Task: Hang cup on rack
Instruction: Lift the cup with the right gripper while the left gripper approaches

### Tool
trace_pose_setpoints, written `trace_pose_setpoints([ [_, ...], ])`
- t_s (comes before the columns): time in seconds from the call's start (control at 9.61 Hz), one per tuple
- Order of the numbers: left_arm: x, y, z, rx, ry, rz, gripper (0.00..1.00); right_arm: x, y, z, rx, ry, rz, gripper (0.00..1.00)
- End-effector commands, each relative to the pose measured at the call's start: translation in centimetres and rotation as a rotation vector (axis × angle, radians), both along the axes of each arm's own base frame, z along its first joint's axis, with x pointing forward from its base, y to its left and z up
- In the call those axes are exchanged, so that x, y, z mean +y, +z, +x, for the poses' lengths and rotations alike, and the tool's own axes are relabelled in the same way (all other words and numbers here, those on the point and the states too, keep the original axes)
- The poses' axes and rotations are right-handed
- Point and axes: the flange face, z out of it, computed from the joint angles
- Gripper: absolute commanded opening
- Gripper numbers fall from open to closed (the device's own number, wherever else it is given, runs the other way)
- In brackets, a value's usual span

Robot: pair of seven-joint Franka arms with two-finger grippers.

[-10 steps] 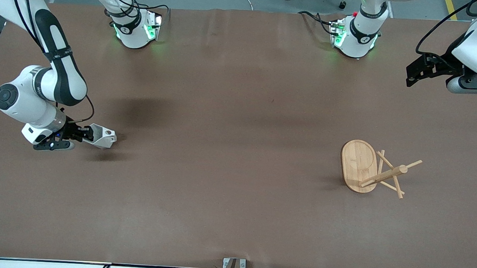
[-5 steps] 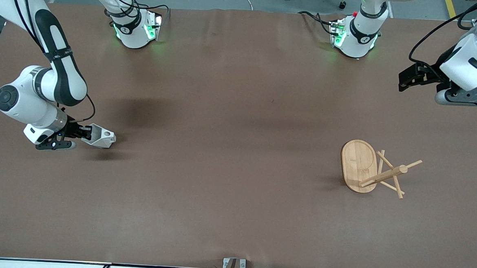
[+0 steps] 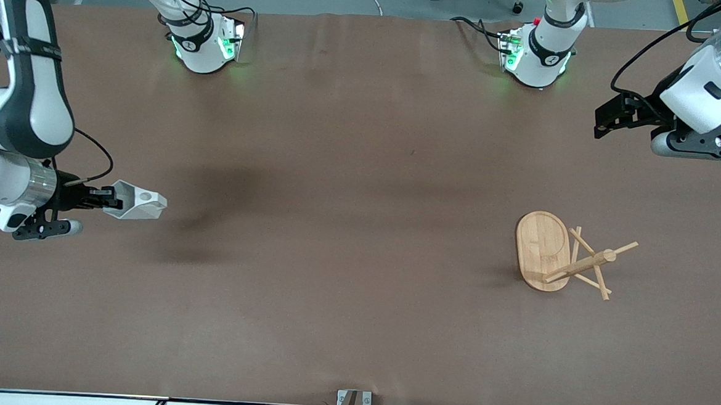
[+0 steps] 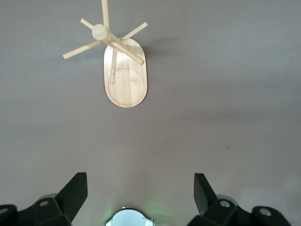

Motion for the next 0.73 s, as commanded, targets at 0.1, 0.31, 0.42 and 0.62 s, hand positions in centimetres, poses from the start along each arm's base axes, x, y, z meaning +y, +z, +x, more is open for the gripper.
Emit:
trace_pose_setpoints([
  [0.1, -5.8, -0.2, 0.5, -0.028, -0.1, -0.028, 1.0, 8.6, 1.2, -0.5, 0.042, -0.078, 0.314, 0.0],
  [0.31, -10.7, -0.1, -0.3, -0.064, -0.206, -0.048, 1.0, 14.1, 1.5, -1.4, 0.076, -0.091, 0.499, 0.0],
  [0.42, -14.5, -0.8, -1.6, -0.052, -0.291, -0.055, 1.0, 16.2, 0.9, -2.1, 0.103, -0.111, 0.591, 0.0],
  [0.62, -23.3, -1.7, -5.2, -0.079, -0.45, -0.088, 1.0, 20.8, -0.7, -4.1, 0.167, -0.135, 0.797, 0.0],
])
